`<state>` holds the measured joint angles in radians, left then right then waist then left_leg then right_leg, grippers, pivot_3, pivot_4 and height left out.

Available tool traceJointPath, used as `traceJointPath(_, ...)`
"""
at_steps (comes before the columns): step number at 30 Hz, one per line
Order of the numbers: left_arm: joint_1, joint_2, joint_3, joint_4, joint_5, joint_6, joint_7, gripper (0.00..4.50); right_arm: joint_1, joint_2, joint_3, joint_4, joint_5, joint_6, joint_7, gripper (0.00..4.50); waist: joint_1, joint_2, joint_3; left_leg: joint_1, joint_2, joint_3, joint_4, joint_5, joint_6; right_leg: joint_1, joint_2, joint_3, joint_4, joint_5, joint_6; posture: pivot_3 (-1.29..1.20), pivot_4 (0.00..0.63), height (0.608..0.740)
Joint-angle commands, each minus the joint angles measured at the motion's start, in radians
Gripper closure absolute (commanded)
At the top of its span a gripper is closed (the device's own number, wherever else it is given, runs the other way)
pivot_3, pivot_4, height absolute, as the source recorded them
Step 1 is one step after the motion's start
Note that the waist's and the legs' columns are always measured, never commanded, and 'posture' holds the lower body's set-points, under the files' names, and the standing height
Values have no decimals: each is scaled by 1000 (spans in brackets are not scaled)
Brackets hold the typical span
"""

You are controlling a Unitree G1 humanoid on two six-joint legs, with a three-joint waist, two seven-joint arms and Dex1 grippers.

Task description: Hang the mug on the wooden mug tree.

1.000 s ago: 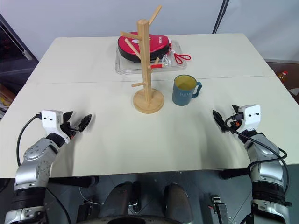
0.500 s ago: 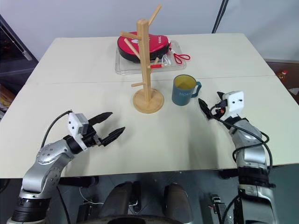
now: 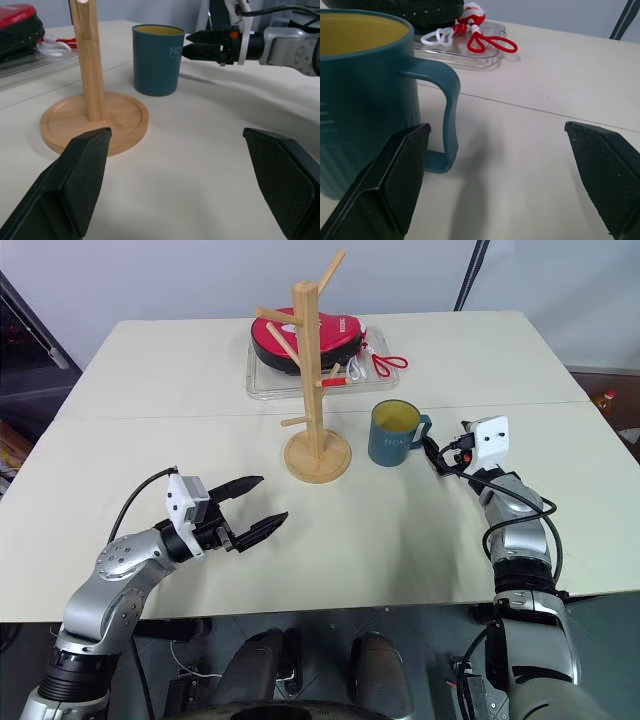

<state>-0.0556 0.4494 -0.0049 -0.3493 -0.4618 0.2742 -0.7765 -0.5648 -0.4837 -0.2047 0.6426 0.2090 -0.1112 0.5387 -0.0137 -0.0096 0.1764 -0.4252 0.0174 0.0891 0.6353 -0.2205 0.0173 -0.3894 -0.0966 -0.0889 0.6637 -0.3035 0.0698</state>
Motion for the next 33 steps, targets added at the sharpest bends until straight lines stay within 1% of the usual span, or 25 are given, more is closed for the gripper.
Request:
traceJointPath(1, -7, 3, 8, -41, -9, -10, 3, 0, -61, 4, -2, 64, -11, -52, 2, 43, 0, 0, 0, 0, 0, 0, 0, 0, 0, 0, 0, 0, 0, 0, 0, 0, 150, 740)
traceJointPath(8, -1, 5, 12, -64, -18, -6, 8, 0, -148, 14, 5, 229, -27, -104, 20, 43, -1, 0, 0, 0, 0, 0, 0, 0, 0, 0, 0, 0, 0, 0, 0, 0, 150, 740)
traceJointPath(17, -13, 10, 14, -73, -23, -9, 7, 0, -219, 23, 4, 369, -34, -148, 63, 43, -1, 0, 0, 0, 0, 0, 0, 0, 0, 0, 0, 0, 0, 0, 0, 0, 150, 740)
traceJointPath(22, -18, 9, 13, -71, -20, -12, 10, 0, -242, 29, -1, 415, -30, -160, 86, 43, -2, 0, 0, 0, 0, 0, 0, 0, 0, 0, 0, 0, 0, 0, 0, 0, 150, 740)
traceJointPath(24, -20, 9, 13, -70, -20, -11, 10, 0, -248, 31, -2, 426, -29, -163, 96, 548, -2, 0, 0, 0, 0, 0, 0, 0, 0, 0, 0, 0, 0, 0, 0, 0, 150, 740)
traceJointPath(26, -20, 10, 14, -70, -19, -12, 11, 0, -252, 33, -5, 433, -25, -165, 106, 1353, -2, 0, 0, 0, 0, 0, 0, 0, 0, 0, 0, 0, 0, 0, 0, 0, 150, 740)
traceJointPath(27, -20, 10, 15, -71, -17, -13, 12, 0, -253, 35, -8, 437, -20, -164, 115, 1894, -2, 0, 0, 0, 0, 0, 0, 0, 0, 0, 0, 0, 0, 0, 0, 0, 150, 740)
traceJointPath(29, -19, 11, 17, -73, -15, -13, 15, 0, -256, 37, -13, 442, -14, -162, 127, 2836, -2, 0, 0, 0, 0, 0, 0, 0, 0, 0, 0, 0, 0, 0, 0, 0, 150, 740)
traceJointPath(32, -18, 15, 21, -76, -15, -12, 17, 0, -251, 43, -17, 437, -6, -166, 147, 4414, -2, 0, 0, 0, 0, 0, 0, 0, 0, 0, 0, 0, 0, 0, 0, 0, 150, 740)
traceJointPath(33, -18, 17, 23, -75, -15, -12, 17, 0, -245, 48, -20, 428, 0, -168, 156, 4414, -2, 0, 0, 0, 0, 0, 0, 0, 0, 0, 0, 0, 0, 0, 0, 0, 150, 740)
